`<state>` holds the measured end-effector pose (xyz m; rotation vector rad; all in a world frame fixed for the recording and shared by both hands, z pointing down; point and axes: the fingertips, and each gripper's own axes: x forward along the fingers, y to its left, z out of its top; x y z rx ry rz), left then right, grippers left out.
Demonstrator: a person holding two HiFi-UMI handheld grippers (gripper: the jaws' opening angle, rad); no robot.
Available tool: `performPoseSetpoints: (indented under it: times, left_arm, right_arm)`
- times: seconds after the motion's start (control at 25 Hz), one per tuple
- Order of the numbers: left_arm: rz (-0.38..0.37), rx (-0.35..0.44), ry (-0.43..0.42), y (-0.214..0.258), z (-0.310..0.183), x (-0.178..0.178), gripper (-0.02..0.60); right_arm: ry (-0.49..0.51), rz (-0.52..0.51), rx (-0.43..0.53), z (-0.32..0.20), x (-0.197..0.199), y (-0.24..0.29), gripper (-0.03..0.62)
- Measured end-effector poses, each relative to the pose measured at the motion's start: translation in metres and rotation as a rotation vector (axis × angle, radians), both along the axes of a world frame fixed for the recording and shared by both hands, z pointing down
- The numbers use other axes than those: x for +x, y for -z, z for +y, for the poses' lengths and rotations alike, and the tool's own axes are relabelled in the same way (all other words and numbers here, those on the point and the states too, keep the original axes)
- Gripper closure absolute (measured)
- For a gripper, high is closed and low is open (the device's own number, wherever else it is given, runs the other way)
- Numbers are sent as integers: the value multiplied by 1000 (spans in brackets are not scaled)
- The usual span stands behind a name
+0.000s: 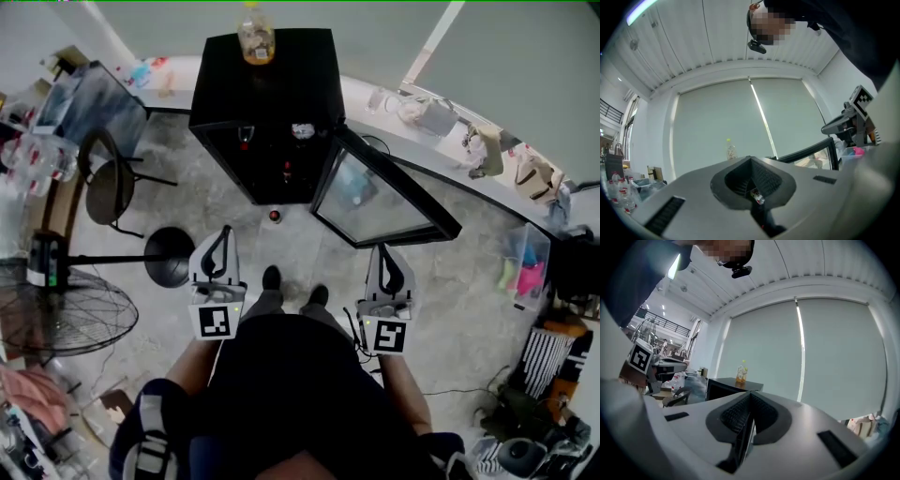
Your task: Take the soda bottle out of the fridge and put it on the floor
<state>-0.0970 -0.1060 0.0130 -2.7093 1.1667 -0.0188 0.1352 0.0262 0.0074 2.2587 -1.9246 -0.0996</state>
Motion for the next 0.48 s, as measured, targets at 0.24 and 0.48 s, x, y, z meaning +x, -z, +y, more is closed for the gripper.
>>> performPoseSetpoints:
  times: [0.24, 0.48]
  left_arm:
    - [4, 0, 0, 0, 0, 0, 558]
    - [21, -8, -5, 1, 1, 3, 558]
  right_arm:
    - [9, 7, 3, -4, -4, 2, 577]
    - [23, 8, -8, -7, -8, 3, 577]
